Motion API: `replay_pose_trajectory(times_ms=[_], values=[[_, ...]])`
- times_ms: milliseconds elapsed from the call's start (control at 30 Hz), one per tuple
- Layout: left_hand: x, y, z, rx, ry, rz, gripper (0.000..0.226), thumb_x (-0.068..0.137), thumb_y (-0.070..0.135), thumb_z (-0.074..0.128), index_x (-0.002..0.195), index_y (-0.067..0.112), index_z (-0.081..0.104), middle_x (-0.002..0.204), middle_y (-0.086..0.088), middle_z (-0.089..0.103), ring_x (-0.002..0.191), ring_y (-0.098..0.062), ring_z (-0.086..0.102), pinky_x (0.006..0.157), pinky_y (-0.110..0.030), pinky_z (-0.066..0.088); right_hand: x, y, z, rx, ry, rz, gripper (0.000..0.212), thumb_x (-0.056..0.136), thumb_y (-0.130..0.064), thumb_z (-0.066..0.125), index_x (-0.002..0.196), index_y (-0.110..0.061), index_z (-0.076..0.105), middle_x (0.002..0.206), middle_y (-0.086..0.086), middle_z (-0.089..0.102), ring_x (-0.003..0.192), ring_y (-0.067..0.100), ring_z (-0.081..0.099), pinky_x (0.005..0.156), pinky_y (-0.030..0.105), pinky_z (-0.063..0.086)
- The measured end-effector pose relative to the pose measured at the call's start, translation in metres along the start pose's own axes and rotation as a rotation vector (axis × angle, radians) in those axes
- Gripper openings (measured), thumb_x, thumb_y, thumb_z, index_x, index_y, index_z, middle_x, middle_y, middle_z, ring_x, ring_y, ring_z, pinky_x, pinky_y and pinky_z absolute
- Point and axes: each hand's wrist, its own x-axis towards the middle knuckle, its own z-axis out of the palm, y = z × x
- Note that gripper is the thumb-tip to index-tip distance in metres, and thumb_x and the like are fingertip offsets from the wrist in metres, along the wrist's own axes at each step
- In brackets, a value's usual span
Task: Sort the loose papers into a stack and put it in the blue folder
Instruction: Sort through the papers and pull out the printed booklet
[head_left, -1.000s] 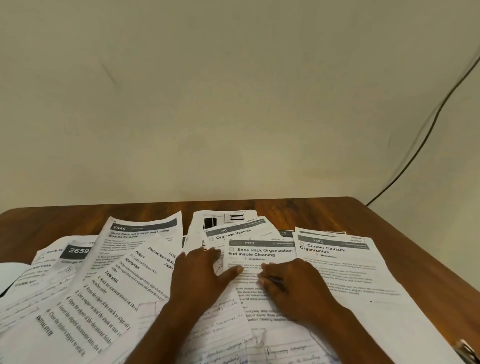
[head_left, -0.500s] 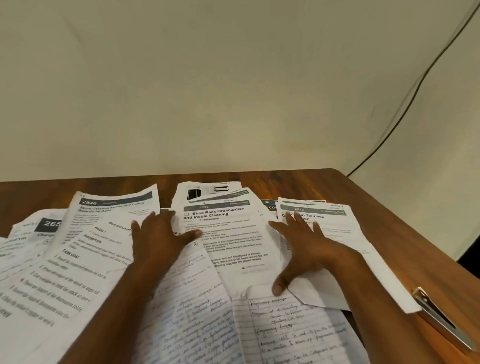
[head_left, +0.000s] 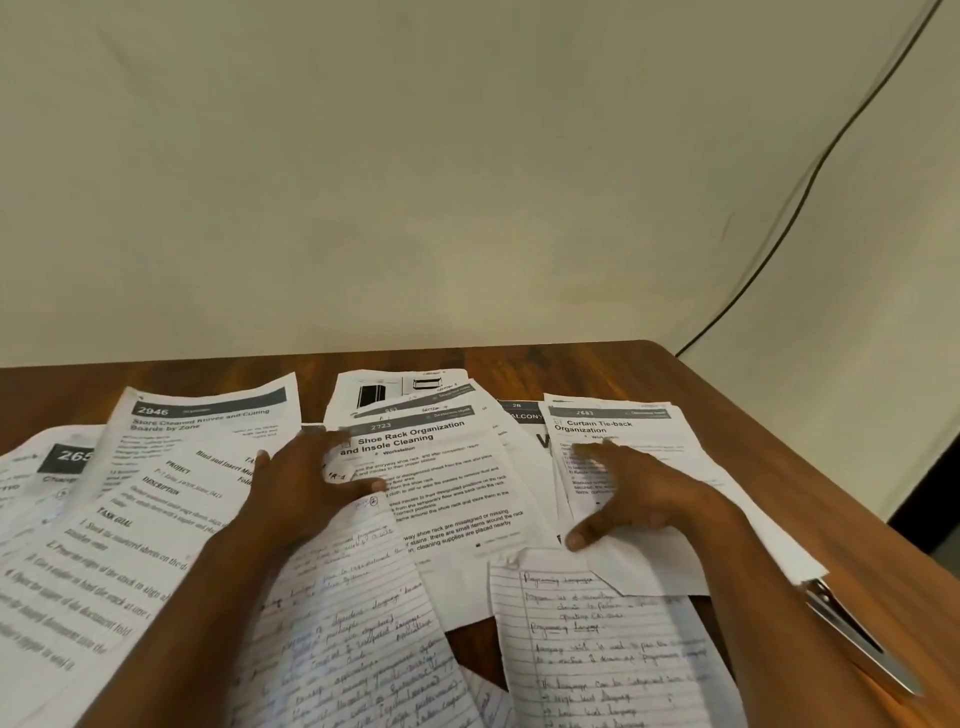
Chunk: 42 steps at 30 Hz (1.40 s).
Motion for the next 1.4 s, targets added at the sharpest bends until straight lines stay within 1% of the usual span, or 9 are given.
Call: replay_pose_trajectory(times_ms=[67,200,367,500,667,767,900,1067,1400], values=[[-0.001,0.001,-0.001,-0.038,-0.009,-0.008,0.096,0.067,0.079,0.073,0.149,0.033,0.051,0.161,-0.001,0.048,0.146,-0.030,0.047,0.127,-0.063,0.017,0.002,0.001,0.003,-0.033,0.069,0.042,0.127,0.062,-0.070,0.089,0.164,-0.030,0.024,0.172,-0.005,0.024,0.156,0.022,0.027,0.125,0.042,0.024],[-0.002,0.003,-0.001,-0.054,-0.001,-0.017,0.094,0.066,0.077,0.074,0.146,0.032,0.054,0.159,-0.001,0.051,0.144,-0.031,0.049,0.126,-0.063,0.020,0.013,-0.002,0.020,-0.096,0.230,0.087,0.134,0.046,-0.104,0.061,0.156,-0.034,0.032,0.164,-0.003,0.040,0.146,0.027,0.043,0.119,0.056,0.036],[-0.005,0.008,0.003,-0.043,0.010,-0.015,0.095,0.065,0.080,0.070,0.145,0.031,0.056,0.163,-0.003,0.044,0.149,-0.033,0.042,0.125,-0.063,0.024,0.011,-0.028,0.033,-0.194,0.270,0.059,0.084,0.084,-0.078,0.061,0.151,-0.031,0.041,0.160,-0.002,0.047,0.143,0.028,0.048,0.119,0.053,0.037],[-0.005,0.015,0.008,0.014,0.038,0.041,0.085,0.078,0.072,0.073,0.149,0.030,0.053,0.170,-0.003,0.031,0.157,-0.030,0.027,0.130,-0.058,0.006,0.003,-0.048,0.041,-0.191,0.342,-0.024,0.049,0.084,-0.059,0.067,0.123,-0.030,0.062,0.127,-0.008,0.071,0.111,0.020,0.066,0.102,0.039,0.051],[-0.010,0.035,0.019,0.074,0.104,0.194,0.072,0.089,0.057,0.073,0.152,0.032,0.050,0.171,0.001,0.028,0.160,-0.024,0.021,0.131,-0.055,0.004,0.001,-0.071,0.056,-0.295,0.349,-0.092,0.059,0.085,-0.072,0.063,0.125,-0.029,0.064,0.125,-0.006,0.071,0.113,0.022,0.066,0.101,0.038,0.050],[-0.016,0.047,0.031,0.073,0.057,0.301,0.060,0.099,0.063,0.049,0.154,0.039,0.046,0.172,0.006,0.025,0.161,-0.021,0.016,0.131,-0.056,-0.001,0.004,-0.079,0.057,-0.115,0.292,-0.150,0.070,0.082,-0.076,0.069,0.136,-0.031,0.065,0.135,-0.008,0.070,0.120,0.016,0.065,0.104,0.039,0.052],[-0.017,0.048,0.044,0.065,-0.065,0.353,0.104,0.074,0.101,0.004,0.148,0.046,0.050,0.170,0.011,0.029,0.160,-0.015,0.017,0.129,-0.056,-0.006,0.006,-0.062,0.041,0.038,0.457,-0.032,0.064,0.085,-0.072,0.069,0.132,-0.028,0.069,0.134,-0.008,0.071,0.119,0.015,0.067,0.103,0.037,0.053],[-0.013,0.045,0.048,0.123,-0.084,0.339,0.122,0.054,0.112,0.009,0.148,0.046,0.051,0.168,0.013,0.033,0.157,-0.014,0.026,0.130,-0.056,0.000,0.008,-0.032,0.041,-0.099,0.443,0.216,0.055,0.092,-0.076,0.054,0.119,-0.029,0.059,0.143,-0.002,0.063,0.132,0.026,0.058,0.120,0.060,0.032],[-0.016,0.048,0.046,0.088,-0.073,0.325,0.120,0.061,0.109,0.011,0.154,0.042,0.045,0.168,0.011,0.034,0.158,-0.016,0.027,0.130,-0.055,0.003,-0.002,-0.078,0.061,-0.343,0.454,0.088,0.060,0.094,-0.074,0.051,0.124,-0.024,0.065,0.126,-0.001,0.070,0.117,0.023,0.065,0.111,0.047,0.039]])
